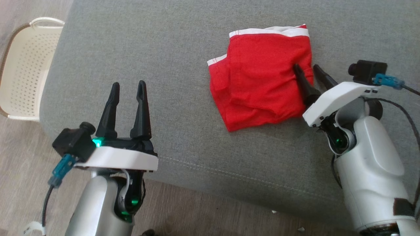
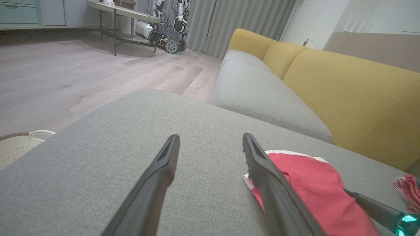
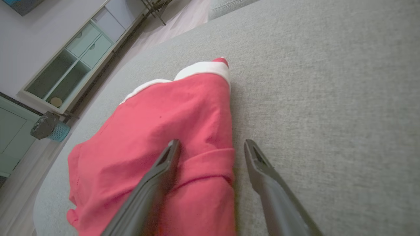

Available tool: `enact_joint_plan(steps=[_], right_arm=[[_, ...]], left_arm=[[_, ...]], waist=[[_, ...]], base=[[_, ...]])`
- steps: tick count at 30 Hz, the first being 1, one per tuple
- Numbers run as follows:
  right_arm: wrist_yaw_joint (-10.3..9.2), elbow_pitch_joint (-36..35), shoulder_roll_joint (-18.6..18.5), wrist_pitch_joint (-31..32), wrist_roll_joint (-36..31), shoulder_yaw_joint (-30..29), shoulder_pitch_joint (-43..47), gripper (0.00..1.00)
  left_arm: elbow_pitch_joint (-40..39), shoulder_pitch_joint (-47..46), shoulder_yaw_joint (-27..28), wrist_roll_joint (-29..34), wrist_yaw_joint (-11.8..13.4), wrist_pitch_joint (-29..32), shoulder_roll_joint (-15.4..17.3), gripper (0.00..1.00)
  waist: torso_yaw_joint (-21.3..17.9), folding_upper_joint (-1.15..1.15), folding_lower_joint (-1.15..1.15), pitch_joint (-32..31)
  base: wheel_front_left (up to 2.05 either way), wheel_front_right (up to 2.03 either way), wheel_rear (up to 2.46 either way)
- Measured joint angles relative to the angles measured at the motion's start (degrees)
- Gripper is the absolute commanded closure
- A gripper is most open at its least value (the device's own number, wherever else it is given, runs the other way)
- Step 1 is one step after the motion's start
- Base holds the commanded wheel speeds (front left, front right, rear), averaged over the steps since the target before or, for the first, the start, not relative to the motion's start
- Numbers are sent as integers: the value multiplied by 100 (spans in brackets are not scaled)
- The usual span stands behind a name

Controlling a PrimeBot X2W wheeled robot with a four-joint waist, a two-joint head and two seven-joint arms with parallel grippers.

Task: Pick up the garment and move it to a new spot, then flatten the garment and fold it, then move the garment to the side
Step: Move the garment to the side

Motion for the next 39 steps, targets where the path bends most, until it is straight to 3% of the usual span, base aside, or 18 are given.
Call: enact_joint_plan(steps=[1,2,11,18,30,39], right_arm=[[0,60,-13,0,1,36,-32,36],[0,103,-30,0,0,89,-51,100],[1,213,-417,-848,-659,975,-324,100],[1,118,-637,-1365,-976,1258,-561,100],[1,-553,-1189,-1100,-737,1328,-1213,100],[1,-380,-1513,-1170,-554,1073,-1564,100]], left_arm=[[0,1,-1,0,1,0,0,0],[0,1,0,0,2,0,0,0],[-11,0,10,114,-12,0,0,0],[-51,-25,15,256,-105,-1,2,0],[-74,-523,187,795,-478,-5,4,0],[10,-1207,224,1191,-771,-7,143,0]], waist=[[-3,0,0,-1],[-9,0,0,-3],[-251,0,0,-45],[-689,0,0,-131],[-1983,0,0,12],[-2867,0,0,464]], base=[[0,0,0],[0,0,0],[0,0,0],[0,0,0],[0,0,0],[0,0,0]])
